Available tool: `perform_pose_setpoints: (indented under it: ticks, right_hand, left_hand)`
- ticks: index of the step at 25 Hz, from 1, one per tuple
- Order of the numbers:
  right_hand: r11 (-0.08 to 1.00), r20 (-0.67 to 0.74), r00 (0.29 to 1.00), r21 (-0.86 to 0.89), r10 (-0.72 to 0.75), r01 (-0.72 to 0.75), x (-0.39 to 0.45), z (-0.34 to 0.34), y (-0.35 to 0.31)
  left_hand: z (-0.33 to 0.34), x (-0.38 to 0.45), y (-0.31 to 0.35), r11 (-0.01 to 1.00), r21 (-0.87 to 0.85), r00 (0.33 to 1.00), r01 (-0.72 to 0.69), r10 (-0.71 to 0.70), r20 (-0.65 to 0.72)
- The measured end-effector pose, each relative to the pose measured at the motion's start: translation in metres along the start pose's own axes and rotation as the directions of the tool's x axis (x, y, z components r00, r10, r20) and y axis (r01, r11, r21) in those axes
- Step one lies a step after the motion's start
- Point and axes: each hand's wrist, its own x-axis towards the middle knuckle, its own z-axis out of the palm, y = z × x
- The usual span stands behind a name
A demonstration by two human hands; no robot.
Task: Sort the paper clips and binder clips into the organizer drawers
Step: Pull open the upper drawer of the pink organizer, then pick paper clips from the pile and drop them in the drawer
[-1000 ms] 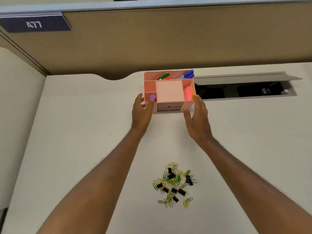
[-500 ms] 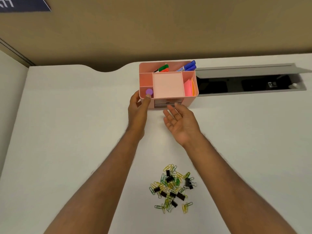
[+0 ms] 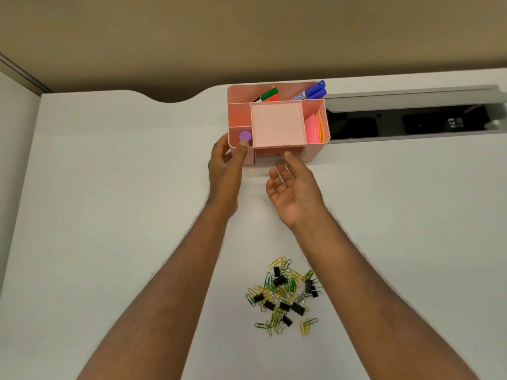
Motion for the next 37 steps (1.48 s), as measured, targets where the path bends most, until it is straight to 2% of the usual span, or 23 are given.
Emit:
perform_pose_setpoints:
  ticks: [12,16,19,21,23,25,27,28,29,32,34,37]
  right_hand:
    - [0.996,0.032,0.999,-0.09,0.019,-0.016,-0.011,-0.041,0.021]
    - [0.99,0.034,0.999,-0.142,0.006,-0.001,-0.016,-0.049,0.019]
    - [0.932,-0.01,0.992,-0.343,-0.125,0.114,-0.027,-0.074,0.015]
    - [0.77,0.027,0.962,-0.594,-0.272,0.234,-0.038,-0.099,0.016]
    - [0.501,0.151,0.908,-0.793,-0.391,0.347,-0.052,-0.125,0.02]
    - [0.125,0.326,0.85,-0.905,-0.414,0.407,-0.06,-0.151,0.028]
    - [-0.31,0.459,0.811,-0.88,-0.364,0.36,-0.068,-0.173,0.043]
    - [-0.447,0.49,0.8,-0.836,-0.346,0.318,-0.072,-0.181,0.051]
    - [-0.524,0.509,0.79,-0.801,-0.342,0.289,-0.076,-0.186,0.057]
    - [-0.631,0.562,0.74,-0.736,-0.368,0.245,-0.088,-0.195,0.078]
    - [-0.67,0.583,0.713,-0.711,-0.39,0.215,-0.095,-0.198,0.087]
    - [-0.68,0.576,0.704,-0.711,-0.416,0.18,-0.1,-0.196,0.093]
  left_hand:
    - [0.0,0.001,-0.003,0.999,0.008,0.999,-0.033,0.032,0.014]
    - [-0.005,-0.005,-0.019,0.994,0.107,1.0,0.005,-0.007,0.013]
    - [-0.015,-0.039,-0.043,0.981,0.187,0.999,-0.047,0.044,0.018]
    - [-0.023,-0.072,-0.058,0.97,0.226,0.995,-0.093,0.096,-0.002]
    - [-0.035,-0.104,-0.076,0.928,0.324,0.982,-0.182,0.189,0.009]
    - [-0.048,-0.126,-0.097,0.836,0.468,0.956,-0.288,0.282,0.084]
    - [-0.059,-0.147,-0.111,0.744,0.566,0.934,-0.355,0.307,0.182]
    - [-0.063,-0.158,-0.115,0.72,0.592,0.932,-0.363,0.293,0.214]
    - [-0.066,-0.166,-0.119,0.7,0.613,0.93,-0.367,0.281,0.236]
    - [-0.072,-0.188,-0.126,0.659,0.657,0.93,-0.366,0.246,0.271]
    - [-0.072,-0.199,-0.126,0.64,0.678,0.931,-0.362,0.222,0.288]
    - [-0.067,-0.21,-0.122,0.559,0.746,0.931,-0.362,0.175,0.32]
